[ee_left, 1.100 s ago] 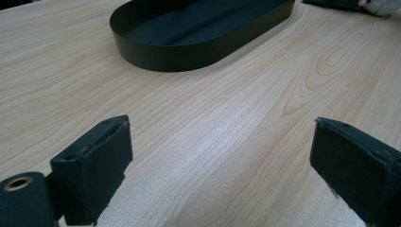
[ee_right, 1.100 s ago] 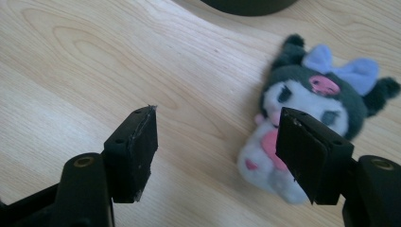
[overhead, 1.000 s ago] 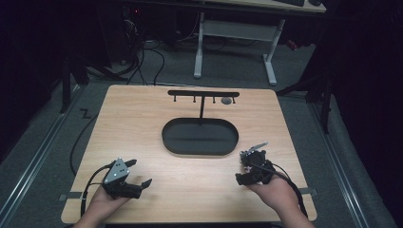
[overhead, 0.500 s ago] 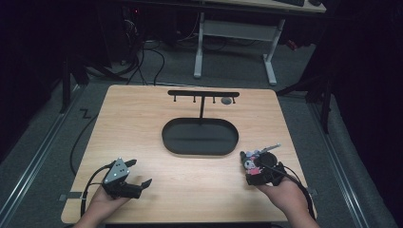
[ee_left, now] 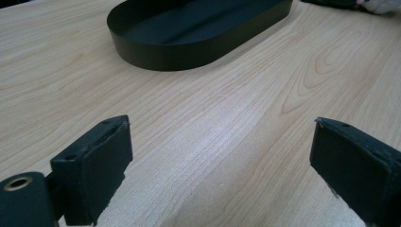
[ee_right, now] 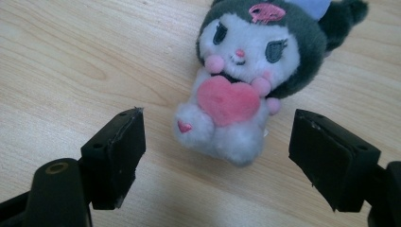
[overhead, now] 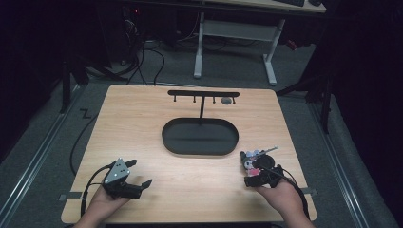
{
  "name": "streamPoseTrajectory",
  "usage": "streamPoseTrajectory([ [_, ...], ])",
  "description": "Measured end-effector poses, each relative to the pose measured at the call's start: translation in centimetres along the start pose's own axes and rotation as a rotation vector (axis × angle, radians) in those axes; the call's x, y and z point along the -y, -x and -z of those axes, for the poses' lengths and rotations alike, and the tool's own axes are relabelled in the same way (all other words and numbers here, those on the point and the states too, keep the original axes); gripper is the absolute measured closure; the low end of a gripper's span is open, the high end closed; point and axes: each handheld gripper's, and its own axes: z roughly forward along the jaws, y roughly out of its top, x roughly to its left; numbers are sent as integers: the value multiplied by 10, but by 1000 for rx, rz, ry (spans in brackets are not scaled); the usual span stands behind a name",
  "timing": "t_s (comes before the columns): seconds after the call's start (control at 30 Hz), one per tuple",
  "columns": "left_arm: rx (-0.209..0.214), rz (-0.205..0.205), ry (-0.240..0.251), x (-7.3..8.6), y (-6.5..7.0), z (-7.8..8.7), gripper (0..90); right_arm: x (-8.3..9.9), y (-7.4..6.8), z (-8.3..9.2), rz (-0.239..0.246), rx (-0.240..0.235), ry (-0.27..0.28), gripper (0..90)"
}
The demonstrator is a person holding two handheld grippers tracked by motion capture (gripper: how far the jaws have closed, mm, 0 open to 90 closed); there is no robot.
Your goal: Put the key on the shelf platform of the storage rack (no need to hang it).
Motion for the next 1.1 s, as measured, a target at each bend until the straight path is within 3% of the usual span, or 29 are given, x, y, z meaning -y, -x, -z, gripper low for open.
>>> streamPoseTrajectory([
  [0.23,1,-2,-1,0,0,0,73,-2,-3,-7,-8,15,-16,199],
  [0.5,-4,-1,-2,0,-1,0,74,-3,-4,-17,-30,-6,-37,180],
  [0.7,-1,-3,-6,0,0,0,74,-3,1,-20,-74,-16,-42,234],
  [1.1,0,-3,-11,1,0,-1,74,-1,6,-27,-94,-32,-42,318],
])
